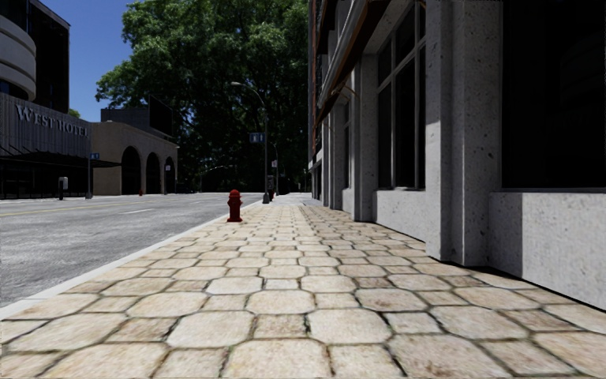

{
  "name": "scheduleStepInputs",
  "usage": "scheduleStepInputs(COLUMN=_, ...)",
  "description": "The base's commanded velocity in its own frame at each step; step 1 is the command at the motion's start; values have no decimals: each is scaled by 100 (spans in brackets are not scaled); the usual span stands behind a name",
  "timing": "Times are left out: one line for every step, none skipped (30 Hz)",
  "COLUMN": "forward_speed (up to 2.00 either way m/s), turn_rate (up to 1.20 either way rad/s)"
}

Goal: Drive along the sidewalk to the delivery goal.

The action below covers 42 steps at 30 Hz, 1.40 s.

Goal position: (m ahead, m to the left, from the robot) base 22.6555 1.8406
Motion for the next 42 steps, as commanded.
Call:
scheduleStepInputs(forward_speed=200, turn_rate=0)
scheduleStepInputs(forward_speed=200, turn_rate=0)
scheduleStepInputs(forward_speed=200, turn_rate=0)
scheduleStepInputs(forward_speed=200, turn_rate=0)
scheduleStepInputs(forward_speed=200, turn_rate=0)
scheduleStepInputs(forward_speed=200, turn_rate=0)
scheduleStepInputs(forward_speed=200, turn_rate=0)
scheduleStepInputs(forward_speed=200, turn_rate=0)
scheduleStepInputs(forward_speed=200, turn_rate=0)
scheduleStepInputs(forward_speed=200, turn_rate=0)
scheduleStepInputs(forward_speed=200, turn_rate=0)
scheduleStepInputs(forward_speed=200, turn_rate=0)
scheduleStepInputs(forward_speed=200, turn_rate=0)
scheduleStepInputs(forward_speed=200, turn_rate=0)
scheduleStepInputs(forward_speed=200, turn_rate=0)
scheduleStepInputs(forward_speed=200, turn_rate=0)
scheduleStepInputs(forward_speed=200, turn_rate=0)
scheduleStepInputs(forward_speed=200, turn_rate=0)
scheduleStepInputs(forward_speed=200, turn_rate=0)
scheduleStepInputs(forward_speed=200, turn_rate=0)
scheduleStepInputs(forward_speed=200, turn_rate=0)
scheduleStepInputs(forward_speed=200, turn_rate=0)
scheduleStepInputs(forward_speed=200, turn_rate=0)
scheduleStepInputs(forward_speed=200, turn_rate=0)
scheduleStepInputs(forward_speed=200, turn_rate=0)
scheduleStepInputs(forward_speed=200, turn_rate=0)
scheduleStepInputs(forward_speed=200, turn_rate=0)
scheduleStepInputs(forward_speed=200, turn_rate=0)
scheduleStepInputs(forward_speed=200, turn_rate=0)
scheduleStepInputs(forward_speed=200, turn_rate=0)
scheduleStepInputs(forward_speed=200, turn_rate=0)
scheduleStepInputs(forward_speed=200, turn_rate=0)
scheduleStepInputs(forward_speed=200, turn_rate=0)
scheduleStepInputs(forward_speed=200, turn_rate=0)
scheduleStepInputs(forward_speed=200, turn_rate=0)
scheduleStepInputs(forward_speed=200, turn_rate=0)
scheduleStepInputs(forward_speed=200, turn_rate=0)
scheduleStepInputs(forward_speed=200, turn_rate=0)
scheduleStepInputs(forward_speed=200, turn_rate=0)
scheduleStepInputs(forward_speed=200, turn_rate=0)
scheduleStepInputs(forward_speed=200, turn_rate=0)
scheduleStepInputs(forward_speed=200, turn_rate=0)
